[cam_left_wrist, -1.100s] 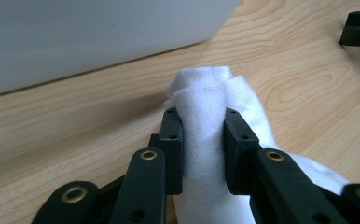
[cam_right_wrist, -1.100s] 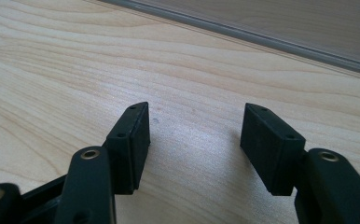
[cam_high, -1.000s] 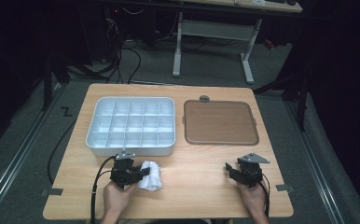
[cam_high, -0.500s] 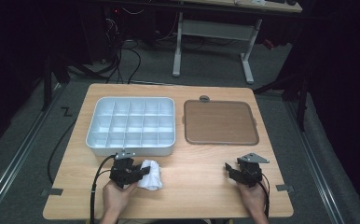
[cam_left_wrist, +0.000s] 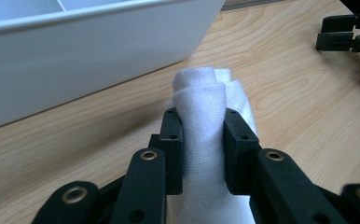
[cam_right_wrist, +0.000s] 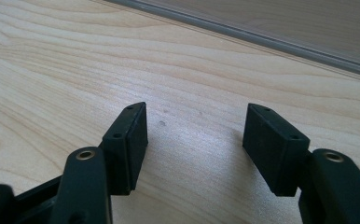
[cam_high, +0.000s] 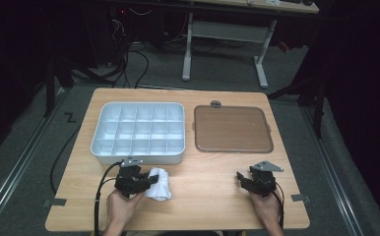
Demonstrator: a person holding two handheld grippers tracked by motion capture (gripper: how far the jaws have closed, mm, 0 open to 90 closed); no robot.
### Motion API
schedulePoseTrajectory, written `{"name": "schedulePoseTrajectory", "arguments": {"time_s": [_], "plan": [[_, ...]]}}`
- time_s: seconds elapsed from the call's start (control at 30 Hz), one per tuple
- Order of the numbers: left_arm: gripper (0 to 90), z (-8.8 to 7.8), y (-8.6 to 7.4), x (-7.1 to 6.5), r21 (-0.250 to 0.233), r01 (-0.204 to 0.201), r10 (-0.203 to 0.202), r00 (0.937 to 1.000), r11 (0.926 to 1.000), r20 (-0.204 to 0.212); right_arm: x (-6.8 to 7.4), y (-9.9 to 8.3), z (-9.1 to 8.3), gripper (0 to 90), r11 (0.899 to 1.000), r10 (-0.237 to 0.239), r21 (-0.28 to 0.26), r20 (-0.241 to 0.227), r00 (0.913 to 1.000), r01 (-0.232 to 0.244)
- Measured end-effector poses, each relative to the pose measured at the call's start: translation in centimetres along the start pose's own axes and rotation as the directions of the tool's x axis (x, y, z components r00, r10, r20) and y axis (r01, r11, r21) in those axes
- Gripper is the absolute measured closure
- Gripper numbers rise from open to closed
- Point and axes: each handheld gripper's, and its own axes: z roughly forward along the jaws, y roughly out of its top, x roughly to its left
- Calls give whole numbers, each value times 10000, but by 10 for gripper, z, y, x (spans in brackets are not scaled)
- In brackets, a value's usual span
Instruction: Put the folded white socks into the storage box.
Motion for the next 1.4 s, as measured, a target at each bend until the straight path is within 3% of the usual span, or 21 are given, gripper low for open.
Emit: {"name": "schedulePoseTrajectory", "arguments": {"time_s": [0.17,0.8,1.1,1.4], "plan": [[729,-5,5,-1,54,-216,215,9998,9998,39,0,0,0,408,10000,-14,0,-22,10000,14],[730,-18,21,-2,240,-199,191,9993,9995,318,1,0,0,403,10000,-78,-4,-80,9999,78],[730,-27,37,-4,26,-374,374,9989,9993,273,1,0,0,399,9999,-102,5,-108,9999,102],[730,-36,61,-7,-60,-344,347,9977,9994,583,1,0,0,397,9999,-109,9,-121,9999,109]]}}
